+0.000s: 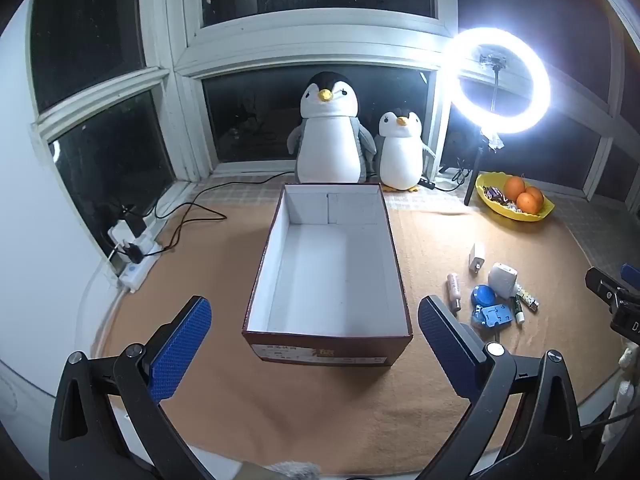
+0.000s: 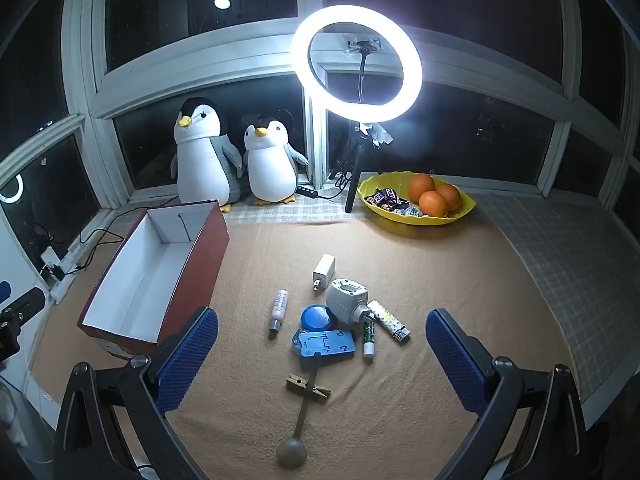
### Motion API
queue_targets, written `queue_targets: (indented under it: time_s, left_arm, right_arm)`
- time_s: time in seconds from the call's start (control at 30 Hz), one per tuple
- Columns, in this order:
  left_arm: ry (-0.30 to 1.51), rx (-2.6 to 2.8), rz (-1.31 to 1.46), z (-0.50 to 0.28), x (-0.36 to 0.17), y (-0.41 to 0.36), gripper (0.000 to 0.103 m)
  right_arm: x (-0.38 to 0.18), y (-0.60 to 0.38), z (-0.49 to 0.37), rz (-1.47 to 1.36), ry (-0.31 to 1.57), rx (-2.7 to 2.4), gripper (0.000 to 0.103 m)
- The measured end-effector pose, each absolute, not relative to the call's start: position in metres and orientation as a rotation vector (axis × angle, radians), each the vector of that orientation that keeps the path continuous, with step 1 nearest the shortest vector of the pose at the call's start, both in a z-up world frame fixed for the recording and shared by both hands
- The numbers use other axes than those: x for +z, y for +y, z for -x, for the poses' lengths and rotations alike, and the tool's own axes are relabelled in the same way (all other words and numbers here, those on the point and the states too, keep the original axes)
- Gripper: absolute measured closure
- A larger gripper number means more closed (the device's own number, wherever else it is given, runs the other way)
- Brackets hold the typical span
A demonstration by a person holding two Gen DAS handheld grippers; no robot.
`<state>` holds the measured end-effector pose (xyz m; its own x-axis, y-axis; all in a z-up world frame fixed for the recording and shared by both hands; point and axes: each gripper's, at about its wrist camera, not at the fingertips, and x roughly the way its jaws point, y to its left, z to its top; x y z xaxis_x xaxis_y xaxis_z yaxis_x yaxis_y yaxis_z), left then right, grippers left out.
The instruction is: Organize rigid objects
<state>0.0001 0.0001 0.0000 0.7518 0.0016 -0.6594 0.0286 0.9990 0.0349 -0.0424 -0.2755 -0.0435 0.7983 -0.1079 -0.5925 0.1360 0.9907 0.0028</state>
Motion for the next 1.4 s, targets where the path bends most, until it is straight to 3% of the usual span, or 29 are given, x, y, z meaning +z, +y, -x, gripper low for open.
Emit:
queue_targets:
  time_s: [1.4]
  left_arm:
    - [0.723,-0.034,-0.022,-0.0037,-0.0017,0.0022,0.000]
  right_arm:
    - [-0.0483,-0.2689,0.0400,-0.043,0.646,-0.131,0.001]
